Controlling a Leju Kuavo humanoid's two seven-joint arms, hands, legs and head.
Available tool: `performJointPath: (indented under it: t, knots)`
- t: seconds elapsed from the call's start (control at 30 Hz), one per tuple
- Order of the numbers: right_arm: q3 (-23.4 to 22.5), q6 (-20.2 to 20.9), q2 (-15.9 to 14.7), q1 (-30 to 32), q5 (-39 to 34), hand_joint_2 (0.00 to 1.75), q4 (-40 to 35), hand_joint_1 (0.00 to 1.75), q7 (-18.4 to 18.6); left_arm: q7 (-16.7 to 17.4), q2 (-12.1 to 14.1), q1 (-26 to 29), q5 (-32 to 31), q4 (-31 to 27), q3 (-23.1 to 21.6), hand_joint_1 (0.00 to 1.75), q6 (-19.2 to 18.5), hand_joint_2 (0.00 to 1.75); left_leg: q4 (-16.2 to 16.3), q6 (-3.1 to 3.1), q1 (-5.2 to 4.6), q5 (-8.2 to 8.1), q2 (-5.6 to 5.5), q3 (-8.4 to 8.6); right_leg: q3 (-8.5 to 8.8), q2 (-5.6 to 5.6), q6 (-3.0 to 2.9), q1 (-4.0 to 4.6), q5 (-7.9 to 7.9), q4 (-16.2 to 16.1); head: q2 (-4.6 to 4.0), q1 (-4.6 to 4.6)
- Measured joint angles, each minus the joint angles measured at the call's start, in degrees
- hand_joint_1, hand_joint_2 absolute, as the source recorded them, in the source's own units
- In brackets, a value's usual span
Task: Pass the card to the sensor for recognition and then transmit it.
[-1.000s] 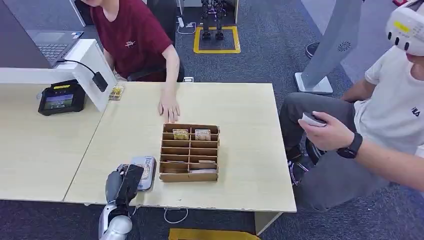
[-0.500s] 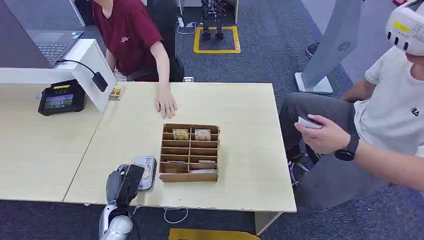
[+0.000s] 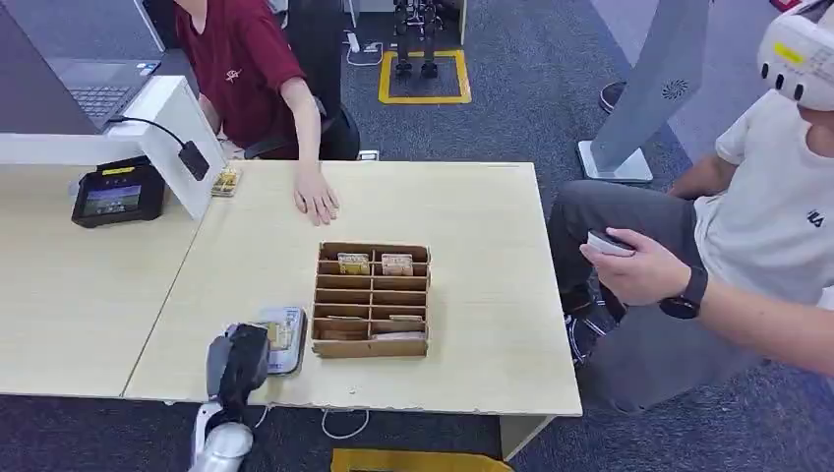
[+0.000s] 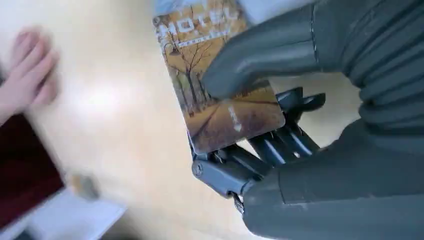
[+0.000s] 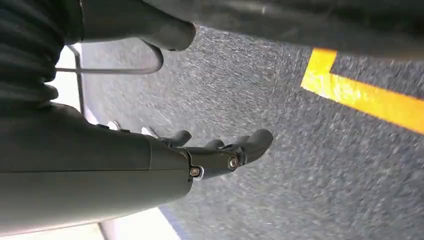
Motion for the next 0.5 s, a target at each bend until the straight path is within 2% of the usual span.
performJointPath:
  t: [0.03, 0.07, 0.1, 0.27, 0.5]
  knots:
    - [0.13, 0.57, -0.27, 0.05, 0.24, 1.75, 0.00, 0.00, -0.44, 2.83, 2.62, -1.74, -0.42, -3.36, 0.44, 1.75, -3.82, 1.75, 0.04, 0.02, 0.01, 0.19, 0.01, -0.44, -0.37, -0.01, 0.00, 0.00, 0.11, 0.01, 0.02, 0.02]
    - [0.31, 0.83, -0.48, 0.06, 0.35, 1.75, 0.00, 0.00, -0.63, 3.89, 4.22, -3.28, -1.25, -6.35, 1.65, 1.75, -6.90, 1.75, 0.02, 0.02, -0.02, 0.24, 0.00, -0.62, -0.58, -0.03, 0.00, -0.03, 0.21, 0.01, 0.02, -0.09]
    - [0.59, 0.87, -0.59, 0.08, 0.39, 1.75, 0.00, 0.00, -0.85, 4.15, 5.35, -4.33, -1.87, -8.62, 2.89, 1.75, -8.29, 1.75, 0.00, 0.03, -0.02, 0.26, -0.01, -0.65, -0.61, -0.04, -0.01, -0.05, 0.22, 0.02, 0.02, -0.20]
    - [1.31, 0.87, -0.66, 0.07, 0.61, 1.75, 0.04, 0.00, -0.94, 2.91, 6.81, -4.06, -3.72, -15.43, 4.70, 1.75, -8.18, 1.75, -0.03, -0.11, -0.01, 0.35, 0.00, -0.68, -0.67, 0.00, -0.02, -0.02, 0.21, 0.04, 0.02, -0.31]
    - [1.40, 0.78, -0.72, 0.05, 0.81, 1.75, 0.20, 0.00, -0.89, 2.53, 7.36, -3.33, -3.35, -18.17, 5.38, 1.75, -7.44, 1.75, -0.01, 0.00, -0.03, 0.23, 0.02, -0.73, -0.69, 0.02, 0.02, -0.04, 0.18, 0.01, 0.02, -0.26]
